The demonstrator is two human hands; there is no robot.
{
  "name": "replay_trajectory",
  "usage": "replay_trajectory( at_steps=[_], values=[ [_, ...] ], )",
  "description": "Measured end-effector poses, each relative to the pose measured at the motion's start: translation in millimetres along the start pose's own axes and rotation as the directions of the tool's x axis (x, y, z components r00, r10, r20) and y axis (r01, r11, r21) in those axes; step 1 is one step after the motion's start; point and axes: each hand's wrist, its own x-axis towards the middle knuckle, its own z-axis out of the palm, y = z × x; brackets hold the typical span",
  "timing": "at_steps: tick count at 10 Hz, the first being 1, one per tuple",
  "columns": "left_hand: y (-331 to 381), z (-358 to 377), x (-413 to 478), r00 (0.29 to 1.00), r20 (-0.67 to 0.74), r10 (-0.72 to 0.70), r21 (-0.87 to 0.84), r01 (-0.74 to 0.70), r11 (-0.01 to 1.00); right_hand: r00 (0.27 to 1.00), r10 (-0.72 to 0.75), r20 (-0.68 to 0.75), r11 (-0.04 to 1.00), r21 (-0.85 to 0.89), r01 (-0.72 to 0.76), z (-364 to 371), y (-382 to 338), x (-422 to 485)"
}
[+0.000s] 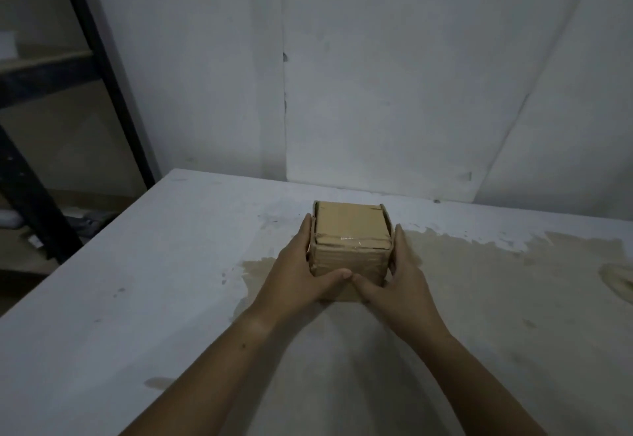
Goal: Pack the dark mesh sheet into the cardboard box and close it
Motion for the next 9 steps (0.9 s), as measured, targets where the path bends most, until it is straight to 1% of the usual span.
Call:
replay_trajectory(
  at_steps=[1, 2, 3, 4, 5, 6, 7, 8, 9],
  values=[
    [-3, 1, -6, 1.000, 0.001, -0.030, -0.022, 0.030, 0.999, 0.999, 0.021, 0.034, 0.999, 0.048, -0.022, -1, 3, -3],
    [5, -3, -3, 0.997, 0.043, -0.069, 0.021, 0.068, 0.997, 0.996, 0.084, 0.033, 0.995, 0.059, -0.086, -2, 3, -5],
    [18, -8, 6, 0.982, 0.090, -0.165, 0.046, 0.161, 0.986, 0.982, 0.188, 0.010, 0.982, 0.008, -0.188, -3, -3, -5],
    [28, -12, 7, 0.954, 0.134, -0.268, 0.090, 0.257, 0.962, 0.959, 0.280, 0.036, 0.960, -0.031, -0.279, -9, -15, -1],
    [41, -18, -5, 0.918, 0.147, -0.369, 0.111, 0.355, 0.928, 0.945, 0.320, 0.073, 0.947, -0.070, -0.315, -18, -27, -3],
    [66, -25, -22, 0.894, 0.160, -0.419, 0.171, 0.393, 0.904, 0.913, 0.392, 0.113, 0.919, -0.099, -0.382, -30, -41, -10],
    [90, -35, -35, 0.876, 0.194, -0.442, 0.254, 0.390, 0.885, 0.856, 0.478, 0.195, 0.870, -0.241, -0.430, -40, -52, -19],
    [102, -43, -46, 0.851, 0.243, -0.465, 0.354, 0.369, 0.860, 0.766, 0.574, 0.289, 0.798, -0.408, -0.444, -55, -70, -23],
    [122, -48, -39, 0.843, 0.282, -0.458, 0.439, 0.311, 0.843, 0.703, 0.613, 0.361, 0.739, -0.577, -0.348, -73, -92, -22]
  ],
)
